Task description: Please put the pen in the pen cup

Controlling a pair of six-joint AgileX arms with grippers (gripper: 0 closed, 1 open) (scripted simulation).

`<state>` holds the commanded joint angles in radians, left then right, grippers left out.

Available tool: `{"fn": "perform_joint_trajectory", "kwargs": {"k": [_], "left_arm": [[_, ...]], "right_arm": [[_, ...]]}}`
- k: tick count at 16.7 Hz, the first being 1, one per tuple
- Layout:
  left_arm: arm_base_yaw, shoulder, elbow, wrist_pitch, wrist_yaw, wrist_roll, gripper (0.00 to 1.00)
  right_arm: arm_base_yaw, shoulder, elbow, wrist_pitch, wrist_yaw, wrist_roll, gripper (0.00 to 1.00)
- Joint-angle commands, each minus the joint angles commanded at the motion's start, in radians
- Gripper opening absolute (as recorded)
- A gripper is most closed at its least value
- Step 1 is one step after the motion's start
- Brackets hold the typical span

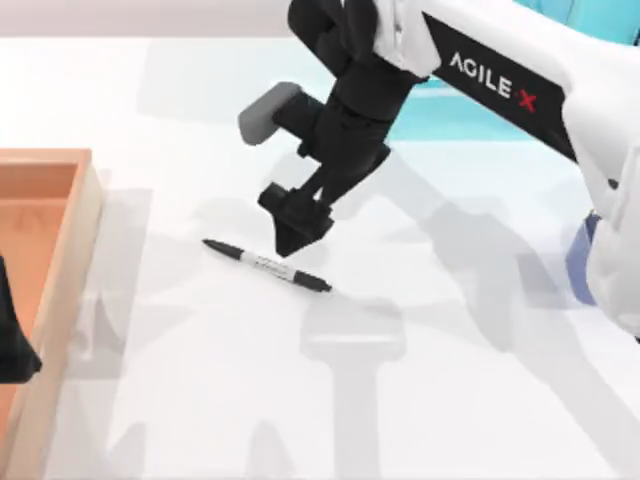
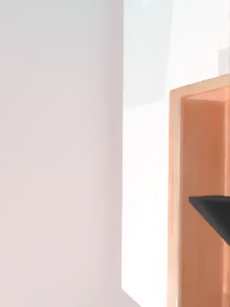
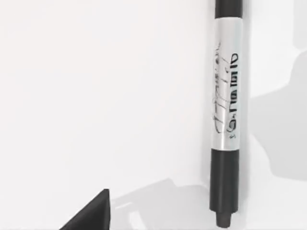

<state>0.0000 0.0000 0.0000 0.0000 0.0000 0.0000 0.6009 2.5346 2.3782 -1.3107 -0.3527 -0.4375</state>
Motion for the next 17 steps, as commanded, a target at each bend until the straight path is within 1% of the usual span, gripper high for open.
{"fn": "perform_joint_trajectory", "kwargs": {"k": [4, 10, 13, 17], "left_arm": [[0.0, 0.0, 0.0, 0.0, 0.0, 0.0, 1.0], [0.0, 0.0, 0.0, 0.0, 0.0, 0.0, 1.0], [0.0, 0.0, 0.0, 0.0, 0.0, 0.0, 1.0], [0.0, 0.0, 0.0, 0.0, 0.0, 0.0, 1.0]], "right_arm": [[-0.002, 0.059, 0.099, -0.034, 0.001, 0.009, 1.0], [-0.005, 0.059, 0.099, -0.031, 0.001, 0.009, 1.0], [0.01, 0.077, 0.06, 0.028, 0.002, 0.023, 1.0], [0.042, 0.118, -0.028, 0.17, 0.007, 0.057, 1.0]]}}
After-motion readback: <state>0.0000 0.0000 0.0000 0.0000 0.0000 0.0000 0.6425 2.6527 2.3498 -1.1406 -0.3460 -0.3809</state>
